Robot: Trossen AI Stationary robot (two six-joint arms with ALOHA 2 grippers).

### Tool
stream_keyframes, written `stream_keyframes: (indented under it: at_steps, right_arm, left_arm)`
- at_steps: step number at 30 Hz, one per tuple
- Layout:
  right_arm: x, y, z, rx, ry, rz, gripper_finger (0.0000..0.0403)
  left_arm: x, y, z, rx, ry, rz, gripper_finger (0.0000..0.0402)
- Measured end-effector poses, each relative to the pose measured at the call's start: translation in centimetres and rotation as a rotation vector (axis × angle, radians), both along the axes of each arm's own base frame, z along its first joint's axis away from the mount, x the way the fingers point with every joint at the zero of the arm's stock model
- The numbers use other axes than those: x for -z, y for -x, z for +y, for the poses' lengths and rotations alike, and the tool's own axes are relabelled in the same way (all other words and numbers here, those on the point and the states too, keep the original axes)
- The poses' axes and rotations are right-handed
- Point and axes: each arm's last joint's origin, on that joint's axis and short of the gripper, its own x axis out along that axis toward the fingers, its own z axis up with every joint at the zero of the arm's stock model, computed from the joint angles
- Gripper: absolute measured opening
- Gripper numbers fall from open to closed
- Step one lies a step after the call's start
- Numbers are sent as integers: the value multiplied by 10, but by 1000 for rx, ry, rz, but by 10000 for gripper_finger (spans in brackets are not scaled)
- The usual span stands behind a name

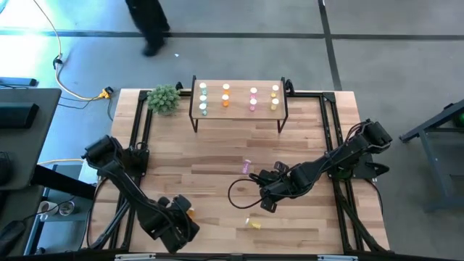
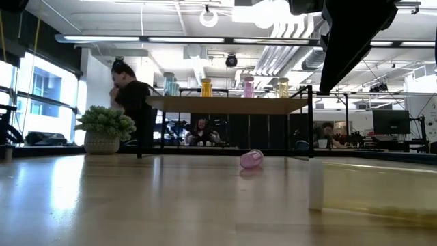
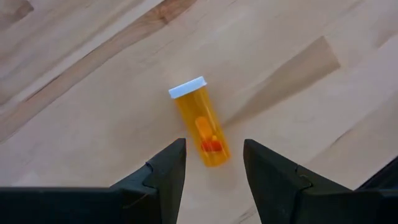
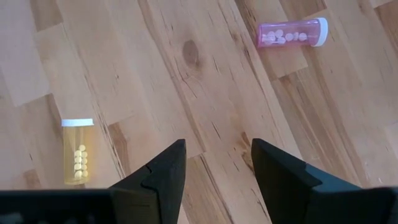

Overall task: Pick and place medicine bottles onto shelf by color
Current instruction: Put the orange pill bottle on the shelf aligned with the orange pill bottle

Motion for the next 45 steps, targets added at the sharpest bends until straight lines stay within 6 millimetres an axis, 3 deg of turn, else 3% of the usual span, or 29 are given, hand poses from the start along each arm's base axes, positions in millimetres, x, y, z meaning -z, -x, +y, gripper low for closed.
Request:
stream_keyframes:
  at_steps: [10,29,37,45]
  right_arm:
    - [0,0,0,0,0,-1,174]
    - [0,0,0,0,-1,-1,174]
    - [0,-1,0,0,-3,-5,174]
    - [0,-1,0,0,-4,-8,174]
  left_arm:
    - [14,-9,0,-18,1,15,152]
    - [17,-10,0,-21,15,32,152]
    - [48,-13,-5,-15,9,144,152]
    - [51,-14,-6,9,1,156,145]
